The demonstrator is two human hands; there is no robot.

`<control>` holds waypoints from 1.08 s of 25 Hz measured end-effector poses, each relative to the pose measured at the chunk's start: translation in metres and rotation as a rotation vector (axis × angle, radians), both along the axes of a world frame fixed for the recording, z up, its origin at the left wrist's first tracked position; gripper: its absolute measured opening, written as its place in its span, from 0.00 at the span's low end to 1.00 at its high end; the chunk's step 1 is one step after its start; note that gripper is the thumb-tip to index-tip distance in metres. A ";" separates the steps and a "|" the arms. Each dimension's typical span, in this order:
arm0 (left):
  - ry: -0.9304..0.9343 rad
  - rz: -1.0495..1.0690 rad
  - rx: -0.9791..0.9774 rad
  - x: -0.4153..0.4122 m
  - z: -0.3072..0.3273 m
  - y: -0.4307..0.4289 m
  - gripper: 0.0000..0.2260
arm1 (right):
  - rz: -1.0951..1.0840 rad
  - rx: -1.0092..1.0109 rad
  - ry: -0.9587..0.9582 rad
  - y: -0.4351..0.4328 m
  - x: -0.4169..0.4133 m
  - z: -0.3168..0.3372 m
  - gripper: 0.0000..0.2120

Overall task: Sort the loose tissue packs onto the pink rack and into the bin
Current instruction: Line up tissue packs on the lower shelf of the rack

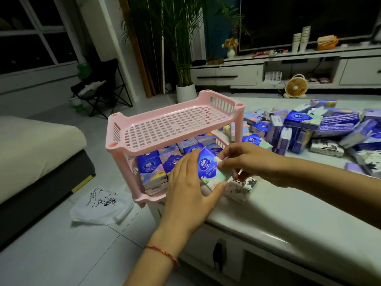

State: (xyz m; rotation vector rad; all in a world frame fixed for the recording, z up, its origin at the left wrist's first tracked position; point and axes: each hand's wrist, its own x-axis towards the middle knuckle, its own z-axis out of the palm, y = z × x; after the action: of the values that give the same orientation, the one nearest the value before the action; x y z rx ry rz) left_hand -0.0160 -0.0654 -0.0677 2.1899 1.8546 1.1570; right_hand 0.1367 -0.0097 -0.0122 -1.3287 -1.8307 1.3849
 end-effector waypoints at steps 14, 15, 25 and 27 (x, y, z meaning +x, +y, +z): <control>0.520 0.234 -0.246 0.006 -0.004 0.027 0.27 | -0.513 0.168 0.117 0.020 -0.009 -0.048 0.11; 0.518 0.237 -0.249 0.006 -0.004 0.027 0.27 | -0.492 0.213 0.074 0.018 -0.010 -0.049 0.13; 0.463 0.228 -0.249 0.006 -0.005 0.029 0.27 | -0.347 0.365 -0.097 0.016 -0.012 -0.047 0.19; 0.430 0.213 -0.224 0.005 -0.004 0.030 0.27 | -0.342 0.412 -0.137 0.015 -0.012 -0.048 0.18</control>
State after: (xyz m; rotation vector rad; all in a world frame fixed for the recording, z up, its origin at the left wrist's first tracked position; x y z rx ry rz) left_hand -0.0114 -0.0358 -0.0716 2.2850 2.2935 0.4805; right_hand 0.1250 0.0052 -0.0603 -1.4497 -1.7478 0.7107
